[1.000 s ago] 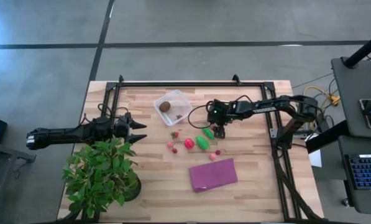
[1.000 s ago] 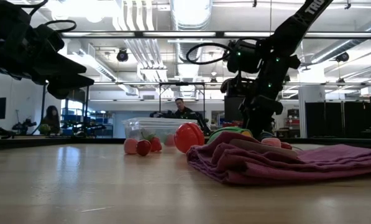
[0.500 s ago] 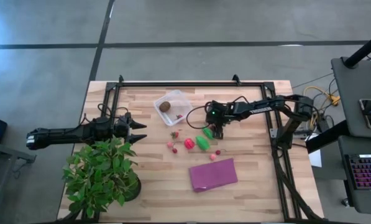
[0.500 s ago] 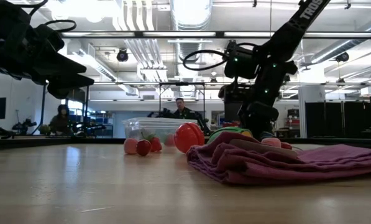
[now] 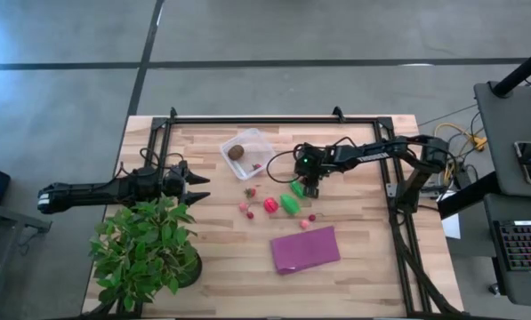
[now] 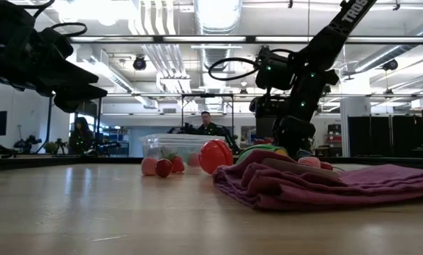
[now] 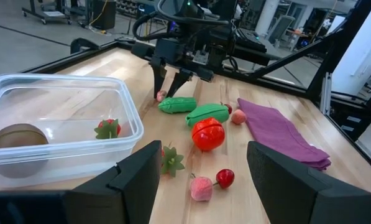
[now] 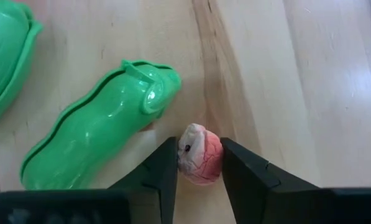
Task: Pick and placing Produce into tupperware
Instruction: Put the top left pink peach into the transparent bin
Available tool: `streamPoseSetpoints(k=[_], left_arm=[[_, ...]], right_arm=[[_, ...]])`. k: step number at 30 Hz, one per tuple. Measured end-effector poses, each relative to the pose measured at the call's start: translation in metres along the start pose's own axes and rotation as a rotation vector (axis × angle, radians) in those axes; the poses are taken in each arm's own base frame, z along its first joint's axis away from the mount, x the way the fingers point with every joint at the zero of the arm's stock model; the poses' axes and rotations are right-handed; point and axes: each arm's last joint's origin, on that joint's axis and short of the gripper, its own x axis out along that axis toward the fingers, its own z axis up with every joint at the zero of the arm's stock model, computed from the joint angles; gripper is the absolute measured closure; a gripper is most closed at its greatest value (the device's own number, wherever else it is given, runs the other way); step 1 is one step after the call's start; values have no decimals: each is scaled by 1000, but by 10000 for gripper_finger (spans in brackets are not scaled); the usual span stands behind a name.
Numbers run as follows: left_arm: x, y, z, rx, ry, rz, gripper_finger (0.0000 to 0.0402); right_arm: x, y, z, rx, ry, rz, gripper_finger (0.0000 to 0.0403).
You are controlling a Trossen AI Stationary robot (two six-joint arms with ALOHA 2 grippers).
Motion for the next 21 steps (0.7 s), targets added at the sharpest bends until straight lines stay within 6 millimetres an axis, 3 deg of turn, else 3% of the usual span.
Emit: streamPoseSetpoints(k=[3, 6, 15, 18, 21], left_arm=[[0, 0, 0, 0, 0, 0, 178], [0, 0, 0, 0, 0, 0, 178], [0, 0, 0, 0, 0, 0, 178], [0, 0, 0, 0, 0, 0, 178], [0, 0, 0, 0, 0, 0, 178]], right_arm=[[-1, 0, 1, 33, -10, 0, 297], [-11, -2, 15, 69, -64, -4, 296], [-70, -15, 114, 53, -391, 13, 289], [-63, -20, 143, 68, -384, 18, 289], [-38, -25, 162, 59, -294, 25, 287]])
